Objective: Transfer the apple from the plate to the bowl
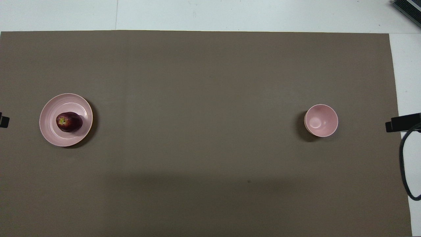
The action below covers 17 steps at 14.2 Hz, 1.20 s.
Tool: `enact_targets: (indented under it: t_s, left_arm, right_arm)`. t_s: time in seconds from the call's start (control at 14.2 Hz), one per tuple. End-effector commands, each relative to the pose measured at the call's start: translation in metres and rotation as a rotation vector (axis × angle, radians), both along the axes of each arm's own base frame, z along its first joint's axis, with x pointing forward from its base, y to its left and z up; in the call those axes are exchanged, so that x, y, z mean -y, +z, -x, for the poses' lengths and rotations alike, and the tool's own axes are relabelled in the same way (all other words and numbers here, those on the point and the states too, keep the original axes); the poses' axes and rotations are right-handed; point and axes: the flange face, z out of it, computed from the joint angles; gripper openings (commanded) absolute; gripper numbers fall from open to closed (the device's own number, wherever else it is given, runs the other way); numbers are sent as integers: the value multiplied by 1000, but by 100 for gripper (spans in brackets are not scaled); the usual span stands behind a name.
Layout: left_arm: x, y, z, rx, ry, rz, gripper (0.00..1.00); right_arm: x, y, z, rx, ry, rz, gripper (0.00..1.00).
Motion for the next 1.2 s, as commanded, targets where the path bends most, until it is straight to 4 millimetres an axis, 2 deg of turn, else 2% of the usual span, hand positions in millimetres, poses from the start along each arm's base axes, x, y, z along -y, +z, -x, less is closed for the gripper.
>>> enact_targets:
  t_s: [0.0, 0.28, 0.57, 0.99, 1.13]
  left_arm:
    - [-2, -4, 11, 11, -11, -4, 100]
    - [-1, -15, 9, 36, -15, -4, 100]
    - [-3, -46, -5, 73, -12, -4, 100]
    - [-7, -130, -22, 83, -16, -4, 100]
    - [-18, -155, -27, 130, -75, -9, 100]
  right_arm:
    - [5, 0, 7, -10, 22, -11, 100]
    - [6, 0, 7, -10, 21, -12, 100]
    - [7, 0, 7, -10, 21, -12, 100]
    - [7, 0, 7, -10, 22, -12, 100]
    - [7, 0, 7, -10, 22, -12, 100]
